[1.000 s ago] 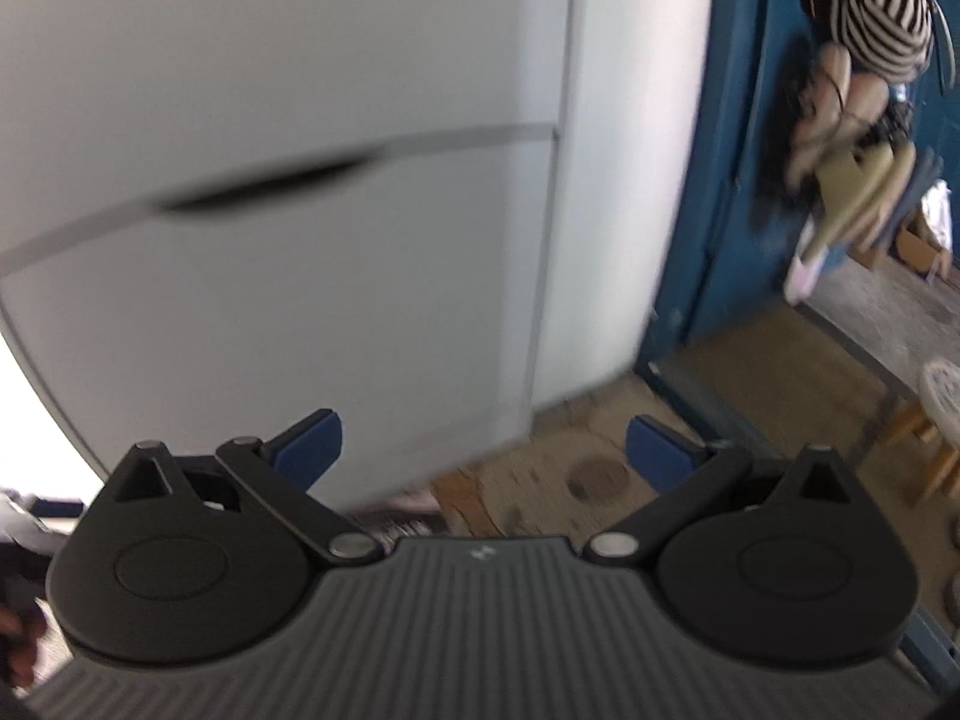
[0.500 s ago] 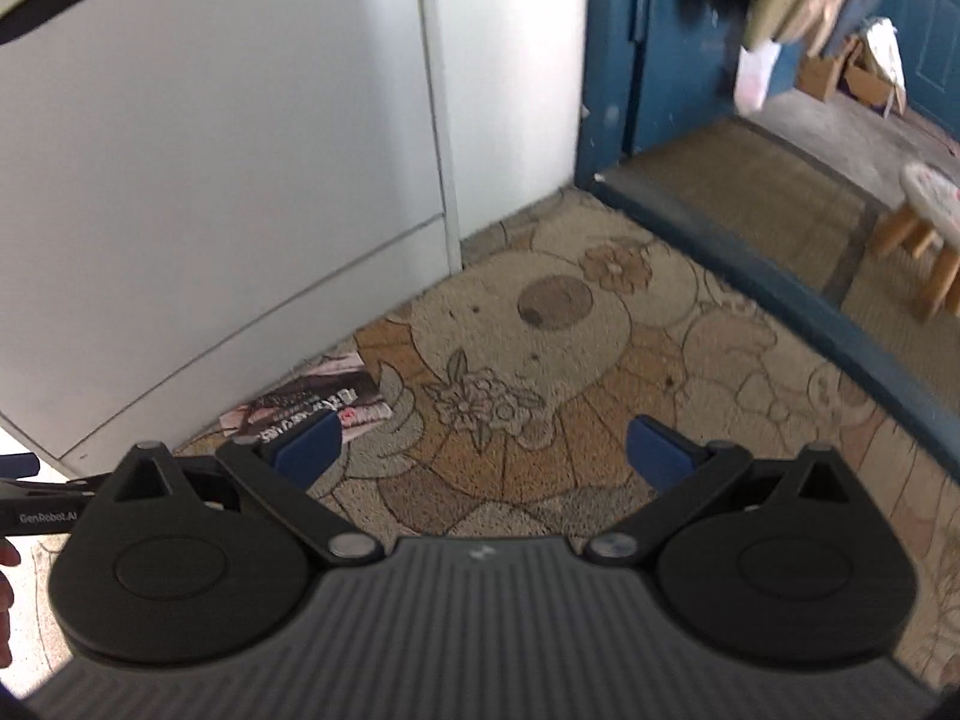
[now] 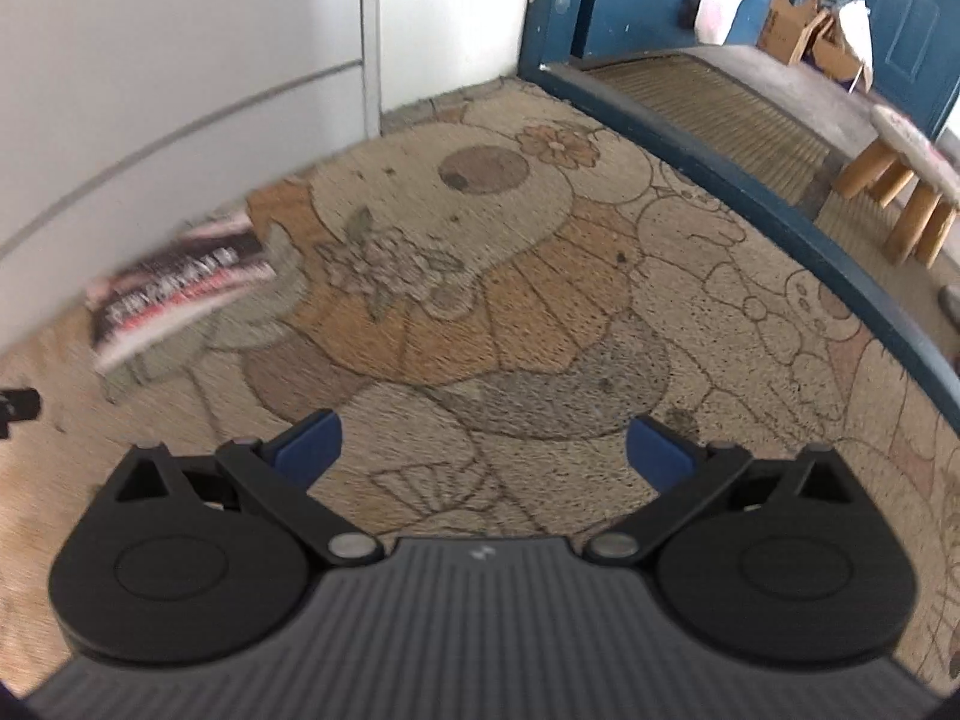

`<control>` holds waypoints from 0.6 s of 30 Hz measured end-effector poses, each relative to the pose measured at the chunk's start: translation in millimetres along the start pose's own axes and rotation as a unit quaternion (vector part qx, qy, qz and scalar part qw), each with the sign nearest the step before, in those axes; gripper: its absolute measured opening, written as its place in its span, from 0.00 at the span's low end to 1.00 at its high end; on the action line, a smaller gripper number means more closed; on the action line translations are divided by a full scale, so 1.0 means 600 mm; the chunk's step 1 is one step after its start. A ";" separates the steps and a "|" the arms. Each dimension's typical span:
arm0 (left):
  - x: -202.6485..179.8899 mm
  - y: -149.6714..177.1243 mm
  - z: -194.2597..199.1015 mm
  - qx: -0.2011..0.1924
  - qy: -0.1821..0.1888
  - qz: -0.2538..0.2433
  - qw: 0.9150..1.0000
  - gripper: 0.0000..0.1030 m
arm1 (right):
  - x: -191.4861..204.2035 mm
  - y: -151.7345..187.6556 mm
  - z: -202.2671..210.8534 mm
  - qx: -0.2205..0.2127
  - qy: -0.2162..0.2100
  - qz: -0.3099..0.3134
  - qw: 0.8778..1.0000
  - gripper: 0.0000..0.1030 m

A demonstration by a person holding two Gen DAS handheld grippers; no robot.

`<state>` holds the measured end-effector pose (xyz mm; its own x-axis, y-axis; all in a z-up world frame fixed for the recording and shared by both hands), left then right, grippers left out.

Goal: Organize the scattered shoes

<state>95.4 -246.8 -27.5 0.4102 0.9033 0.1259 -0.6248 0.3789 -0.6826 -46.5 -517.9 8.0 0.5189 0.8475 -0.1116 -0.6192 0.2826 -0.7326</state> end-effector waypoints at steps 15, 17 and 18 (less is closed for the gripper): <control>-0.028 0.016 -0.057 -0.019 -0.011 0.008 1.000 1.00 | 0.016 0.010 -0.080 -0.026 0.022 -0.070 0.997 1.00; -0.019 0.021 -0.058 -0.022 -0.016 0.021 0.999 1.00 | 0.023 0.008 -0.084 -0.033 0.018 -0.062 0.997 1.00; -0.016 0.023 -0.059 -0.023 -0.015 0.027 0.999 1.00 | 0.026 0.009 -0.086 -0.034 0.016 -0.057 0.998 1.00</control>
<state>106.2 -257.4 -63.3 0.3568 0.9278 0.1089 -0.6133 0.3206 -0.7219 -11.2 -526.1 -32.1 0.6038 0.7959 -0.0453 -0.5134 0.3447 -0.7859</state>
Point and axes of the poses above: each gripper's, at about its wrist camera, not at the fingertips, and z roughly against the way its jaws point, x to its left, y to its underside, the point moved 10 cm from there along -z, roughly the way its jaws point, and after that the axes turned 13 degrees about -x, right-handed, at the moved point
